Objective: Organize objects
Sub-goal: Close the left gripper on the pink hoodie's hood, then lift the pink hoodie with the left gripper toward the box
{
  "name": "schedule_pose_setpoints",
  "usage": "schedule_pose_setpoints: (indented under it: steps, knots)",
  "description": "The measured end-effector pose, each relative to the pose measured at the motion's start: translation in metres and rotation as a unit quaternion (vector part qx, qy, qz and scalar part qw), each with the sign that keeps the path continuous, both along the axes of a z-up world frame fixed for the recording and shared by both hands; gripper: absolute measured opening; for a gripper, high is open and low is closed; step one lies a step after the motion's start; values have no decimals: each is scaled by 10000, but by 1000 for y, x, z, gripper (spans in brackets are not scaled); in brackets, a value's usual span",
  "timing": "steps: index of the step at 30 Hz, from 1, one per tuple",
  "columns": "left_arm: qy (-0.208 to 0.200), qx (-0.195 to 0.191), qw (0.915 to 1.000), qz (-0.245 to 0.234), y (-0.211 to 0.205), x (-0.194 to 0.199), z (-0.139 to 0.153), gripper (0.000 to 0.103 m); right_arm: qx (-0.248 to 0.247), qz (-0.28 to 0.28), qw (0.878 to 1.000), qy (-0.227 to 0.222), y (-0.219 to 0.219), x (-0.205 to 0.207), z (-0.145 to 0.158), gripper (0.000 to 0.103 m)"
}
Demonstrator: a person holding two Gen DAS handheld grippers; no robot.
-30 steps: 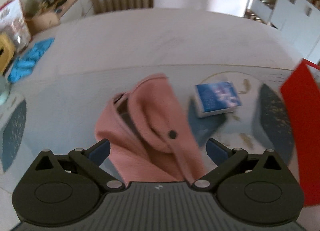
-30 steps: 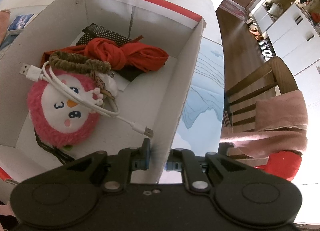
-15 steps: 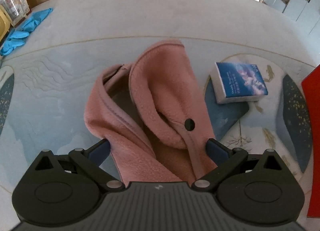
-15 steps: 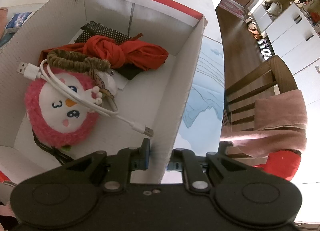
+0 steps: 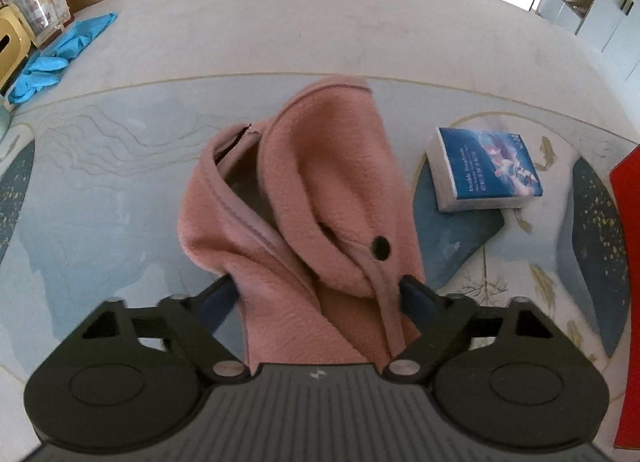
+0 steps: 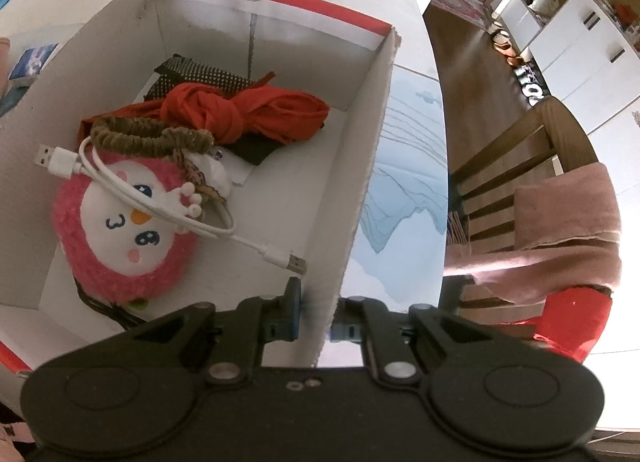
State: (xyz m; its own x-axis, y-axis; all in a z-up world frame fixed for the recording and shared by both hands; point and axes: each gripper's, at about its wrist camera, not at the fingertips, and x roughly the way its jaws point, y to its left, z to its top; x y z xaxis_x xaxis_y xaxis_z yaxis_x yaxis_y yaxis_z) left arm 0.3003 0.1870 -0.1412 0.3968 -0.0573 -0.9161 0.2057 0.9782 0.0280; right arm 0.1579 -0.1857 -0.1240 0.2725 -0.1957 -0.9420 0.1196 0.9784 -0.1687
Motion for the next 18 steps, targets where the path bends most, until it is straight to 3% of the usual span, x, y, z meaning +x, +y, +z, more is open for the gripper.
schedule_pose_setpoints:
  steps: [1, 7, 18]
  knots:
    - [-16, -16, 10000, -11, 0, 0, 1, 70, 23, -21, 10000, -14, -1, 0, 1, 9]
    - [-43, -98, 9999, -119, -9, -7, 8, 38, 98, -52, 9998, -147, -4, -3, 12, 8]
    - [-33, -312, 9993, -227, -7, -19, 29, 30, 124, -134, 9995, -252, -3, -6, 15, 6]
